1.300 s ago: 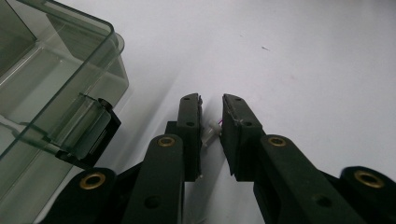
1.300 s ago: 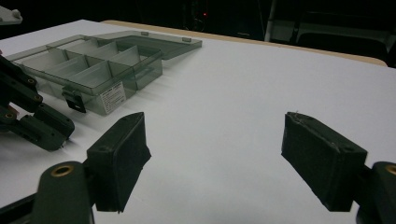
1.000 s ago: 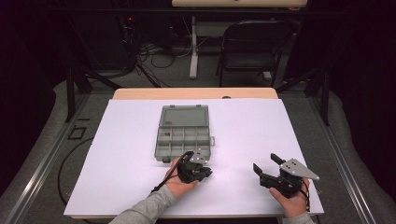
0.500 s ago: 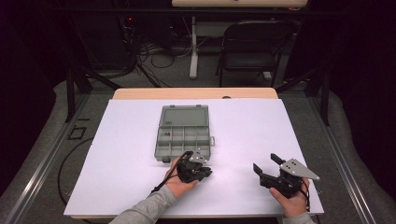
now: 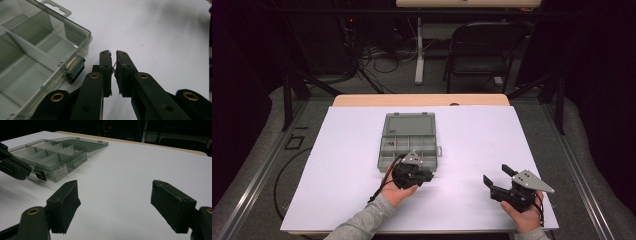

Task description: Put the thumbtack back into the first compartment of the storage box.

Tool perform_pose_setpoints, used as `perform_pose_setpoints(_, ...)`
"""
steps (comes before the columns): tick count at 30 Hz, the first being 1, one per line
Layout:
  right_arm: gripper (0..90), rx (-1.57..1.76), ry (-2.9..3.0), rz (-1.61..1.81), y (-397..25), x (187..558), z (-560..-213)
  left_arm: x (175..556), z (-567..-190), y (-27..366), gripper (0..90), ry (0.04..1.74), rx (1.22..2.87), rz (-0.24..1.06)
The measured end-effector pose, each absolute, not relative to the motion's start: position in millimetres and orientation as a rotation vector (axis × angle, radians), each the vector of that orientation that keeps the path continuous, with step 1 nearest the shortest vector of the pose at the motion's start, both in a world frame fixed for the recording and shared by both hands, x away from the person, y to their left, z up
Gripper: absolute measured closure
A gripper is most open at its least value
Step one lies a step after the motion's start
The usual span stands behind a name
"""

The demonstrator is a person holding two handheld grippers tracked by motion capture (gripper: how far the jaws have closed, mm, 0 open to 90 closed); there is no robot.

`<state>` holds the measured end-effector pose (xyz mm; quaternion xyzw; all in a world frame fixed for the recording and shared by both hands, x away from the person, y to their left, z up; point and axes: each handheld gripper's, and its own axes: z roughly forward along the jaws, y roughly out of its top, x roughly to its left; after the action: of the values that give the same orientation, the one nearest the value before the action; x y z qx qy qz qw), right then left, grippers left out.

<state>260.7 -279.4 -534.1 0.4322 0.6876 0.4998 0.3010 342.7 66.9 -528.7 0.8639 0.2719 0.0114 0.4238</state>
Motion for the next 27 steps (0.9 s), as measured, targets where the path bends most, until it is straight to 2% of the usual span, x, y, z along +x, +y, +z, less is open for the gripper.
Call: perform_pose_setpoints(27,21.7,1.157,1.827,1.321,-279,261,-535,351,-483,111,83.6,0.762,2.041,0.135)
